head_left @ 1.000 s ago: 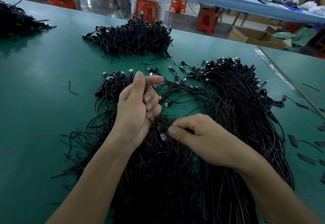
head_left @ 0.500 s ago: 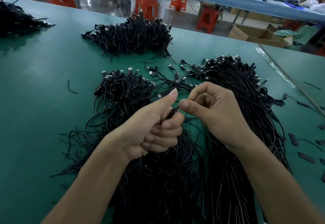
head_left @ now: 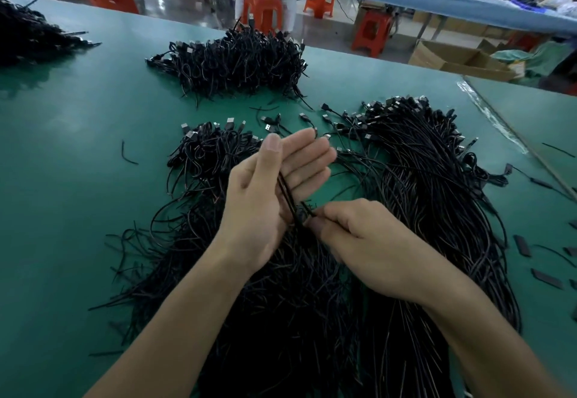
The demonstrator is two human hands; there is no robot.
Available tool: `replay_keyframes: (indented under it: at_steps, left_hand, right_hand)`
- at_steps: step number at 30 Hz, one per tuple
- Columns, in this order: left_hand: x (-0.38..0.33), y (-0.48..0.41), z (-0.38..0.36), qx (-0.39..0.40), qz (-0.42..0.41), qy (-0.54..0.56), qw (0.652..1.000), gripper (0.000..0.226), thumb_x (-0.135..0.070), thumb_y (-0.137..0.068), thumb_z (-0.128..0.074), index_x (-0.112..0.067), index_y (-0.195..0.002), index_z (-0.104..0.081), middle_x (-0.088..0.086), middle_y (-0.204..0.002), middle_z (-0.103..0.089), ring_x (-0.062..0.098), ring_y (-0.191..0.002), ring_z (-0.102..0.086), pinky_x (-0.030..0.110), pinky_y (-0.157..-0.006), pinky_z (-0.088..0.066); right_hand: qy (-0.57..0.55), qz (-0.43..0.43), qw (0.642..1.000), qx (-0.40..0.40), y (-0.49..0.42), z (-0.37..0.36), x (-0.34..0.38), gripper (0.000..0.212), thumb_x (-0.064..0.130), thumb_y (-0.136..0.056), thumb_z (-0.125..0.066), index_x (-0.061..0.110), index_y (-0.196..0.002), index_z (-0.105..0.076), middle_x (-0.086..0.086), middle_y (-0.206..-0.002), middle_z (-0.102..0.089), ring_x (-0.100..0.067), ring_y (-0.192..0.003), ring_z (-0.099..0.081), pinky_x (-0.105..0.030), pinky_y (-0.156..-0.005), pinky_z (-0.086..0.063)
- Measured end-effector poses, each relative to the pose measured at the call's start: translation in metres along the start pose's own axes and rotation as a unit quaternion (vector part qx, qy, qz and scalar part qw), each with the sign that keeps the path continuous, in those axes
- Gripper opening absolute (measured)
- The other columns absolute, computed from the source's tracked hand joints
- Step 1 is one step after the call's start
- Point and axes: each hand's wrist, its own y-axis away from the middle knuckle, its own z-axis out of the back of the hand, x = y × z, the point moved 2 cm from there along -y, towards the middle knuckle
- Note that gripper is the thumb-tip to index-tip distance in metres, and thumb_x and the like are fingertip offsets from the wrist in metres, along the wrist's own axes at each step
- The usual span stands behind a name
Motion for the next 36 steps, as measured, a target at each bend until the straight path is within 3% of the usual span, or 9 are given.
replay_keyframes:
  at_steps: [4,9,11,14,19,23,29,32,36]
  left_hand:
    - [-0.003,-0.004,0.023,-0.047,-0.183,-0.441,0.877,0.036,-0.025,-0.108,-0.036,-0.008,-0.126,-0.063,0.0,-0.117,-0.071,0.007,-0.111,-0.067,0.028,-0.095,-0.055]
    - [-0.007,-0.004,0.024,0.062,-0.002,-0.528,0.847,0.05,-0.051,-0.1,-0.032,-0.026,-0.085,-0.073,-0.011,-0.073,-0.074,0.0,-0.062,-0.066,0.017,-0.062,-0.055]
    - [-0.007,0.002,0.015,0.111,0.107,-0.439,0.885,0.065,-0.054,-0.101,-0.029,-0.019,-0.067,-0.072,0.0,-0.053,-0.065,0.018,-0.046,-0.061,0.027,-0.052,-0.053]
    - [-0.017,0.009,0.009,0.155,0.174,-0.271,0.934,0.069,-0.058,-0.099,-0.032,-0.018,-0.052,-0.061,-0.005,-0.037,-0.038,0.011,-0.03,-0.034,0.021,-0.038,-0.039]
    - [-0.038,0.01,0.003,0.241,0.226,0.121,0.936,0.053,-0.039,-0.103,-0.037,-0.016,-0.059,-0.057,-0.01,-0.041,-0.035,0.003,-0.031,-0.032,0.017,-0.034,-0.037]
    - [-0.047,-0.001,0.01,0.105,0.113,0.222,0.963,0.05,-0.036,-0.102,-0.037,-0.014,-0.076,-0.073,-0.007,-0.06,-0.063,0.003,-0.052,-0.063,0.02,-0.06,-0.058]
    - [-0.037,-0.005,0.024,-0.029,-0.064,-0.209,0.975,0.035,-0.022,-0.108,-0.034,-0.014,-0.109,-0.068,0.003,-0.102,-0.077,0.019,-0.099,-0.073,0.028,-0.086,-0.057]
    - [-0.035,0.0,0.019,0.011,-0.009,-0.42,0.907,0.039,-0.027,-0.107,-0.038,-0.029,-0.091,-0.073,-0.003,-0.081,-0.076,0.013,-0.074,-0.072,0.023,-0.065,-0.056]
    - [-0.03,0.009,0.005,0.116,0.153,-0.369,0.909,0.061,-0.042,-0.105,-0.034,-0.018,-0.062,-0.07,0.001,-0.05,-0.062,0.014,-0.042,-0.056,0.022,-0.045,-0.046]
  right_hand:
    - [0.025,-0.042,0.998,0.035,0.004,0.007,-0.003,0.036,0.039,-0.101,-0.049,0.026,-0.073,-0.067,-0.007,-0.053,-0.057,-0.022,-0.043,-0.045,-0.037,-0.045,-0.042]
    - [-0.027,0.042,0.995,-0.091,-0.006,0.024,0.0,0.02,0.041,-0.094,-0.058,0.031,-0.084,-0.073,0.0,-0.073,-0.071,-0.027,-0.07,-0.067,-0.046,-0.068,-0.056]
    - [-0.063,0.086,0.987,-0.12,-0.011,0.028,0.004,0.012,0.036,-0.092,-0.065,0.031,-0.084,-0.073,0.006,-0.075,-0.071,-0.016,-0.069,-0.065,-0.035,-0.065,-0.055]
    - [-0.141,0.13,0.969,-0.156,-0.016,0.033,0.008,0.011,0.036,-0.084,-0.07,0.025,-0.081,-0.072,0.017,-0.065,-0.064,0.0,-0.058,-0.056,-0.011,-0.057,-0.042]
    - [-0.177,0.072,0.969,-0.154,-0.023,0.019,0.004,0.023,0.043,-0.086,-0.064,0.023,-0.081,-0.074,0.003,-0.061,-0.065,-0.007,-0.05,-0.049,-0.022,-0.051,-0.04]
    - [-0.109,0.031,0.99,-0.082,-0.02,0.001,0.005,0.017,0.032,-0.098,-0.06,0.028,-0.088,-0.074,0.004,-0.066,-0.067,-0.016,-0.046,-0.047,-0.028,-0.043,-0.038]
    - [-0.015,0.069,0.997,0.0,-0.007,-0.003,0.019,0.022,0.03,-0.1,-0.055,0.032,-0.083,-0.068,-0.002,-0.063,-0.06,-0.01,-0.045,-0.045,-0.029,-0.043,-0.037]
    - [0.004,0.095,0.995,-0.015,-0.006,0.008,0.022,0.018,0.028,-0.099,-0.057,0.031,-0.086,-0.069,0.007,-0.07,-0.064,-0.007,-0.056,-0.056,-0.026,-0.051,-0.045]
    - [-0.047,0.123,0.989,-0.071,-0.009,0.025,0.019,0.009,0.024,-0.092,-0.07,0.022,-0.085,-0.074,0.009,-0.076,-0.072,-0.012,-0.075,-0.069,-0.033,-0.073,-0.055]
